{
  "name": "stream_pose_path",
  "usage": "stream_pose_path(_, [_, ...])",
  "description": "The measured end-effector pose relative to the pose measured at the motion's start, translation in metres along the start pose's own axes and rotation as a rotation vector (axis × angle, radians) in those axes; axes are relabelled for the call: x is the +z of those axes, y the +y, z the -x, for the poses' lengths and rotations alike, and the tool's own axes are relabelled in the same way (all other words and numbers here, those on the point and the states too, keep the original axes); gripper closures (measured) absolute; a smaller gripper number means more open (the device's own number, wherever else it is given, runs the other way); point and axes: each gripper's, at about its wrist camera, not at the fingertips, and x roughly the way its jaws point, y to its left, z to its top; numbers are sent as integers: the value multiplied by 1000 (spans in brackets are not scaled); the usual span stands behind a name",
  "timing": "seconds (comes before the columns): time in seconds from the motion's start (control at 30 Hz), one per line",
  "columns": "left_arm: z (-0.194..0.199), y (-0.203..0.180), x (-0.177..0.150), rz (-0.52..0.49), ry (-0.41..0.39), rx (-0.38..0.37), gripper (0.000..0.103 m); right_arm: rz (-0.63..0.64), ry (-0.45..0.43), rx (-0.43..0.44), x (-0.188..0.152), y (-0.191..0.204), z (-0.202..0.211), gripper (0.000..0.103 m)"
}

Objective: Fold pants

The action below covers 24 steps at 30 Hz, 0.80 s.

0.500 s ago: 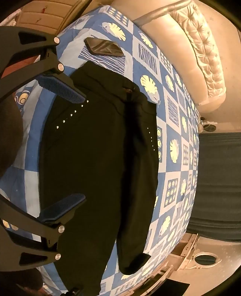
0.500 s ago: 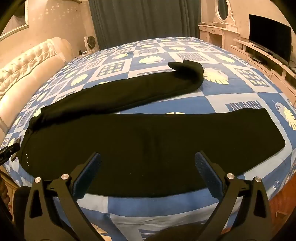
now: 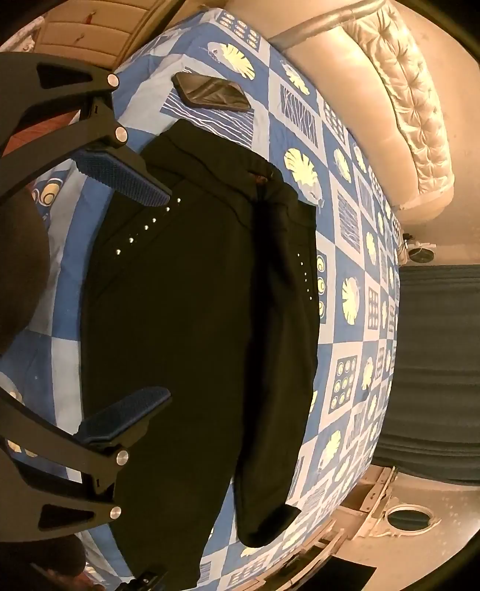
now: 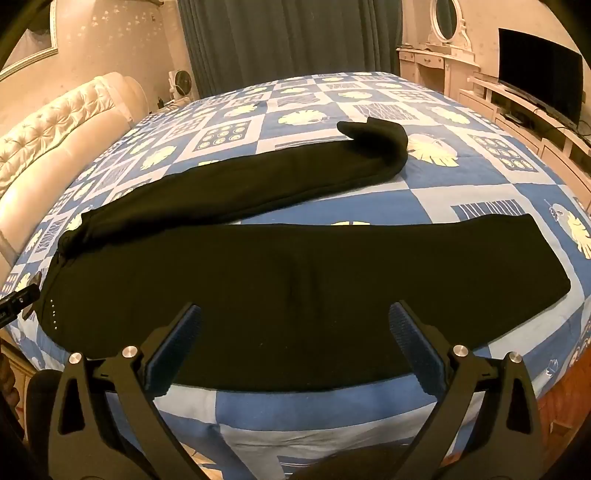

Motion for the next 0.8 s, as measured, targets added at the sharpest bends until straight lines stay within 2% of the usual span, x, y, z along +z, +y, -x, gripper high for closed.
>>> stream_pose_path(0.8, [9,-4,-7,-7,-4,-13,6,2,8,0,-4,1,-2,2])
